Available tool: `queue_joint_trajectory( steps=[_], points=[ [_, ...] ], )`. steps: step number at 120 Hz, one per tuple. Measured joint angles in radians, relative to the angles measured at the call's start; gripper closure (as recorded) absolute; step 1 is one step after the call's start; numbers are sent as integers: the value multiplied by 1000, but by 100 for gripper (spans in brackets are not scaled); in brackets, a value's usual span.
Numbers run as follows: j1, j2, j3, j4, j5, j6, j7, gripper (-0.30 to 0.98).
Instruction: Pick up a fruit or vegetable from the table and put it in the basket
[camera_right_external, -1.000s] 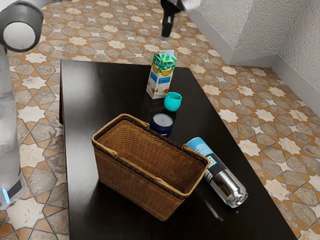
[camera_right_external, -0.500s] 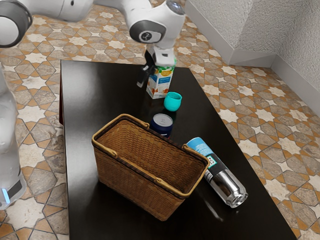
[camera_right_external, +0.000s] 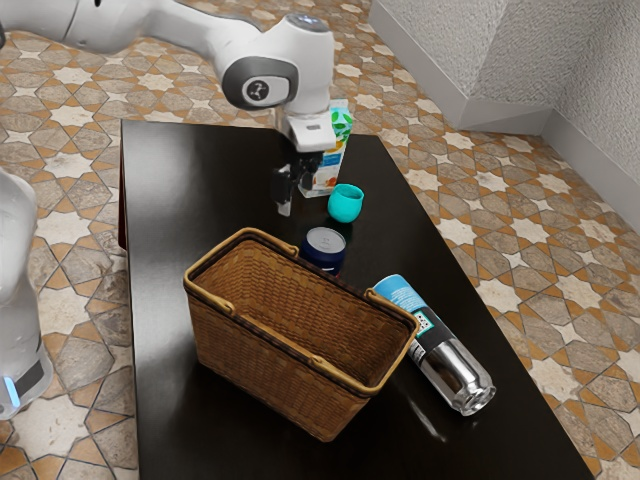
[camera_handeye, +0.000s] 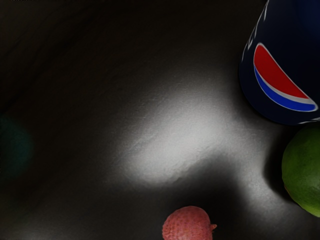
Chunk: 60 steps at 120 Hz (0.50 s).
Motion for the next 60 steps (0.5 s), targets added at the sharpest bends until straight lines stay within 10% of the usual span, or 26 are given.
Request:
queue_joint_trajectory(
  steps=[60],
  points=[
    [11,-3,5,-94,-53,19,-374,0]
  ],
)
